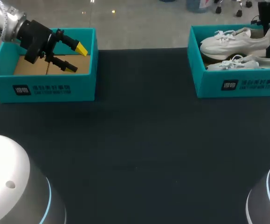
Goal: Take the shoe out of the shoebox, open the shoe tongue, remove and reinsert the insole, then place the shoe into the shoebox
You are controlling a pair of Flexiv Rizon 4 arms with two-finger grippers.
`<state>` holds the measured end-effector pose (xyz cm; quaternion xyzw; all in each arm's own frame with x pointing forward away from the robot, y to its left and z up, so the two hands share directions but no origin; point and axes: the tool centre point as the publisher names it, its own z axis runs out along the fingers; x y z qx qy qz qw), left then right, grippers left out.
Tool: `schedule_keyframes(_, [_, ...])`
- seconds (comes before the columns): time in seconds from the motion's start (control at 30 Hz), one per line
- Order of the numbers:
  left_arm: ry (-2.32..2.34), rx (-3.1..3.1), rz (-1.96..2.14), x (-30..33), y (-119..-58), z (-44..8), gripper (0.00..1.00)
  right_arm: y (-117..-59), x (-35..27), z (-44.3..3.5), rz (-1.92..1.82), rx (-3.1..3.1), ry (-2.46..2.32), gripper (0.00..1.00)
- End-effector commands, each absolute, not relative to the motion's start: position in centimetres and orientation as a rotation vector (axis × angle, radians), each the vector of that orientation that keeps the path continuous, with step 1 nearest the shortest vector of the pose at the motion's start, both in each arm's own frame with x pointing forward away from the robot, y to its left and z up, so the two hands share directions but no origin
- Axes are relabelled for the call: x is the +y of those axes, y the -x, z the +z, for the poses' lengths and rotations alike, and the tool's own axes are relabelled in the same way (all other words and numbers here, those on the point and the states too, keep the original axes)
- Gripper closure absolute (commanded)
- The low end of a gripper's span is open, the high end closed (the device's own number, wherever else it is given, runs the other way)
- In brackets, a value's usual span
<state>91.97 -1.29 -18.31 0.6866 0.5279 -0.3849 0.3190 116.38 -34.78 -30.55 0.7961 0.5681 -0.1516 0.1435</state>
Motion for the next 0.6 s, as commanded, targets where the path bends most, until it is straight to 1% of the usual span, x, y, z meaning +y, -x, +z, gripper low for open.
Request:
schedule_keyframes(0.03, [-1.808, 1.389, -1.011, -1.3, -92.0, -18.3, 0.00, -116.8, -34.9, -32.1, -0.445, 1.623, -2.308, 1.00])
schedule_keyframes(0.57, [-1.808, 1.389, -1.011, -1.3, -92.0, -18.3, 0.00, -116.4, -35.1, -34.5, -0.509, 1.564, -2.318, 1.00])
schedule_keyframes(0.6, [-1.808, 1.389, -1.011, -1.3, -92.0, -18.3, 0.00, -116.4, -35.0, -34.5, -0.511, 1.562, -2.320, 0.86])
